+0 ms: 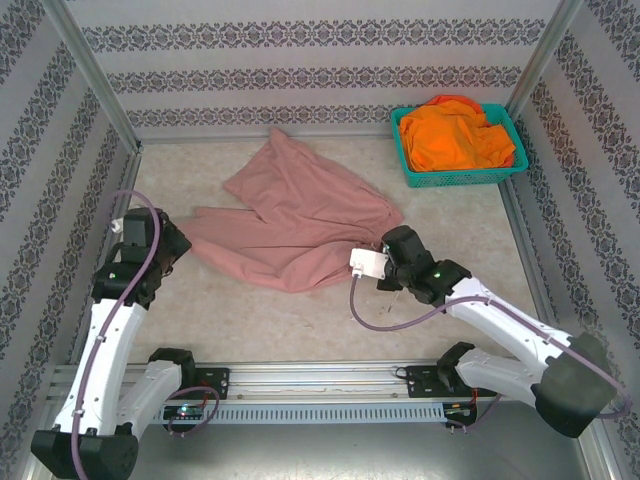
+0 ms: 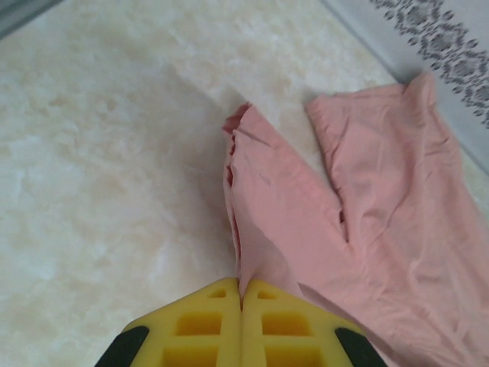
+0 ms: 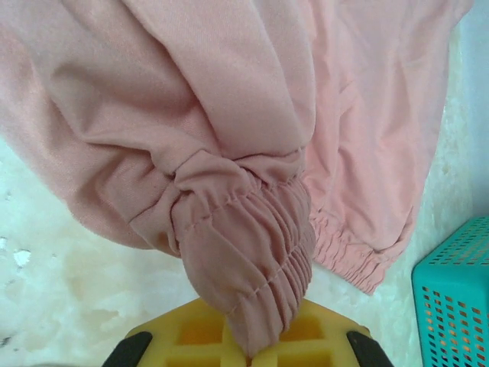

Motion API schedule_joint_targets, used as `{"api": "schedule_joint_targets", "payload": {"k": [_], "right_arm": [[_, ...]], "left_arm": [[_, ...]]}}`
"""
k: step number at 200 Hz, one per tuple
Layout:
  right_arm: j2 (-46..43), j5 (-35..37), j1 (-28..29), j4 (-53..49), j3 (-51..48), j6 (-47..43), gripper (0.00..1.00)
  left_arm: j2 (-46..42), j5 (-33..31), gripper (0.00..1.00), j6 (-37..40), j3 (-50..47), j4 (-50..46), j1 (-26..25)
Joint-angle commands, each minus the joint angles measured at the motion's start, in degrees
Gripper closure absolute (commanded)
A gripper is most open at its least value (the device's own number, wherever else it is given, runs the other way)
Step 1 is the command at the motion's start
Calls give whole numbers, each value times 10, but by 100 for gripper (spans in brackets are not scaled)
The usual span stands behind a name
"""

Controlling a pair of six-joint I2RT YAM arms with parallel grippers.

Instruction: Fold and stack the shorts

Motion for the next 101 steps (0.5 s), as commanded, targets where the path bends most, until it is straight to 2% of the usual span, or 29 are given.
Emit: {"api": "schedule_joint_targets", "payload": {"k": [1,44,72,101], "right_arm": [[-15,-51,5,-47,29,41,100],[-28,-157,-16,-73,80,141,100],[-14,-213,-44,-79,106,209,100],[14,-237,-79,-85,122,273,100]], "left_arm": [[9,-23,100,30,47,-34,8],[78,-33,100,61,164,-37,7],[164,-12,100,74,254,-14,6],[271,5,100,82,354,7,4]]}}
